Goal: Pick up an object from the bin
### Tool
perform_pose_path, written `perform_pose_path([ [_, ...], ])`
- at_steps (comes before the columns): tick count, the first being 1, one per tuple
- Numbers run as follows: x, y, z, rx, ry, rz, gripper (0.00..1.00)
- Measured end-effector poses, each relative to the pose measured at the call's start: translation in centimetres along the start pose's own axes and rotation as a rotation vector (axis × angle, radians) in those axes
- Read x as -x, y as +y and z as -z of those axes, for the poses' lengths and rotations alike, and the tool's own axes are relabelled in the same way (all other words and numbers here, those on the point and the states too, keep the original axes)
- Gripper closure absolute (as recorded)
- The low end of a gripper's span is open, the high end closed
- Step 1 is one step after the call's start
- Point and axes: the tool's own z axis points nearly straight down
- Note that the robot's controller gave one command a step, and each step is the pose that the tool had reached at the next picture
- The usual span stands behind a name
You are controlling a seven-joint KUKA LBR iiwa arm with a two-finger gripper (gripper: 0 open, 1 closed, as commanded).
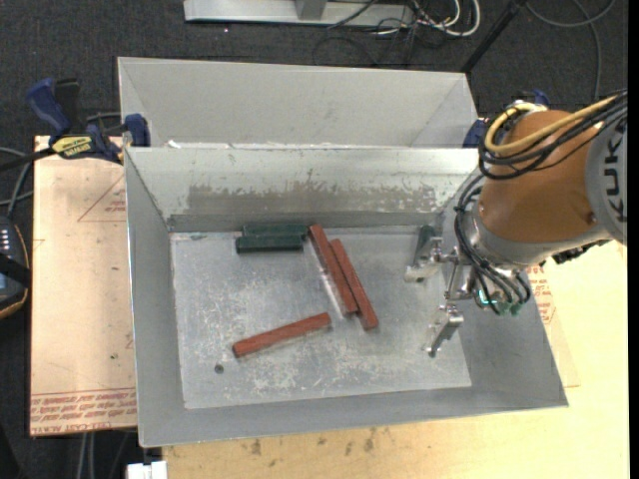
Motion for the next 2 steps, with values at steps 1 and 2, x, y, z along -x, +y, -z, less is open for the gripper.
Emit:
perform_pose_path([
  [1,0.2,0.0,0.4,-0.001,-0.008,0.002,0.0],
  [2,2.5,3.1,-4.5,-0.001,-0.016,-0.03,0.0],
])
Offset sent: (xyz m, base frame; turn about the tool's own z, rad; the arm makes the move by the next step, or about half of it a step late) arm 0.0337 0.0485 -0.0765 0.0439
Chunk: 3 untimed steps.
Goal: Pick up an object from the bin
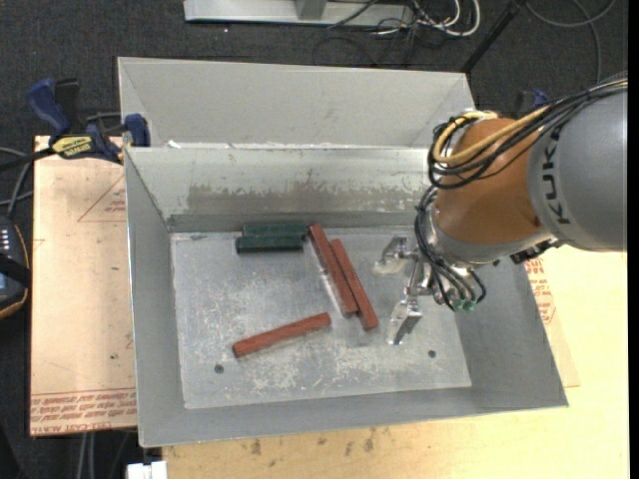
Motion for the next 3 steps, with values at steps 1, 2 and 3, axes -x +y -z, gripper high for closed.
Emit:
perform_pose_path([
  [1,4.9,2.0,-4.7,0.0,0.002,0.089,0.0],
  [2,7.1,4.0,-5.3,-0.006,-0.013,0.131,0.0],
  [3,0.2,8.6,-5.6,0.003,0.0,-0.114,1.0],
])
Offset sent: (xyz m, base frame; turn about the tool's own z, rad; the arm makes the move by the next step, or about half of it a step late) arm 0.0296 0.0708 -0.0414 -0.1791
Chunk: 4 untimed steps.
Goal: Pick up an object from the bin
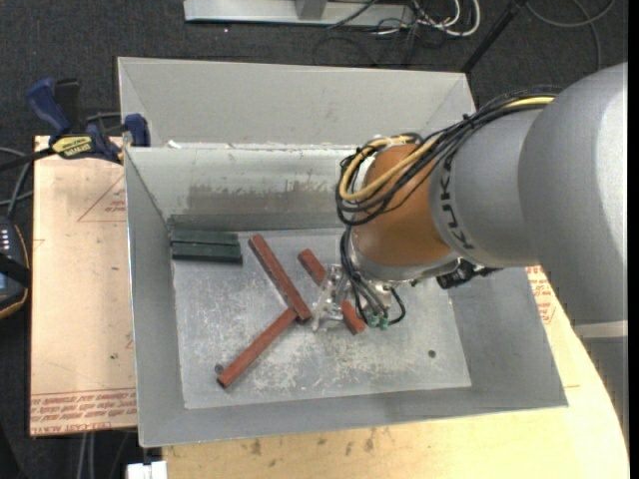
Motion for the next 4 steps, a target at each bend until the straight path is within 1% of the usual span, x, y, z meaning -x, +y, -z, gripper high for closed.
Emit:
perform_pose_path([
  [1,-0.2,-0.1,-0.1,-0.003,0.009,0.001,0.0],
  [2,-0.2,-0.1,-0.1,-0.003,0.007,0.001,0.0],
  [3,1.2,8.6,-0.4,0.004,-0.01,-0.063,1.0],
  [4,1.2,8.6,-0.4,0.004,-0.01,-0.063,1.0],
])
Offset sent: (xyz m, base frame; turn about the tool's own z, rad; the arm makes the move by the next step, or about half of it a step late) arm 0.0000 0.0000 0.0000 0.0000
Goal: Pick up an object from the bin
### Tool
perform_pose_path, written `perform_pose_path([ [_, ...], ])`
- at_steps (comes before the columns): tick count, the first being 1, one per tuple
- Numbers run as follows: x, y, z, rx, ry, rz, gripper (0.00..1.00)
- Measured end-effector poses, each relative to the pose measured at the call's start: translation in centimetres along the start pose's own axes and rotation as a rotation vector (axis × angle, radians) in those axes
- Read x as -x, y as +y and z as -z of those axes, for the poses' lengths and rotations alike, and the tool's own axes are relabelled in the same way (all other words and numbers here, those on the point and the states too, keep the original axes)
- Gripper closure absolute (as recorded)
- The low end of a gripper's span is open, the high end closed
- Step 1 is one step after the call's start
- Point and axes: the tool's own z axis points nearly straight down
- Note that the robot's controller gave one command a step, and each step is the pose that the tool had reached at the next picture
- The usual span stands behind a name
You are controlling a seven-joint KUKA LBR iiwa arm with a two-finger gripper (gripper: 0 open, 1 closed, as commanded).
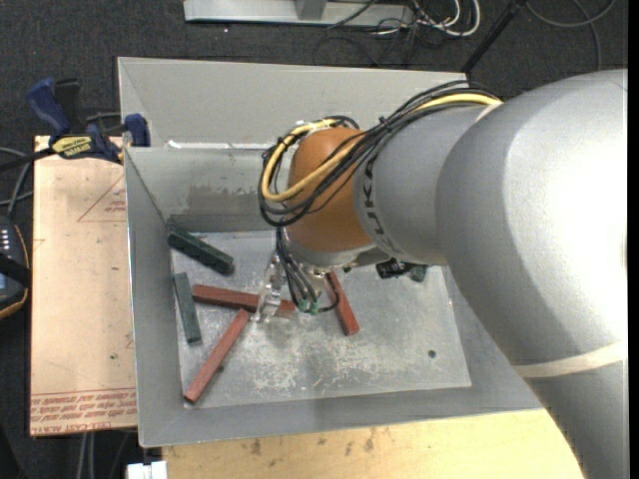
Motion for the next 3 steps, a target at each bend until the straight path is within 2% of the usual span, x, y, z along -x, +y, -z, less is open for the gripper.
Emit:
perform_pose_path([
  [1,-0.4,-1.0,3.0,-0.011,0.022,-0.003,1.0],
  [2,5.0,-3.4,5.2,-0.005,0.011,-0.065,1.0],
  [3,0.5,1.7,13.4,-0.009,0.016,-0.056,1.0],
])
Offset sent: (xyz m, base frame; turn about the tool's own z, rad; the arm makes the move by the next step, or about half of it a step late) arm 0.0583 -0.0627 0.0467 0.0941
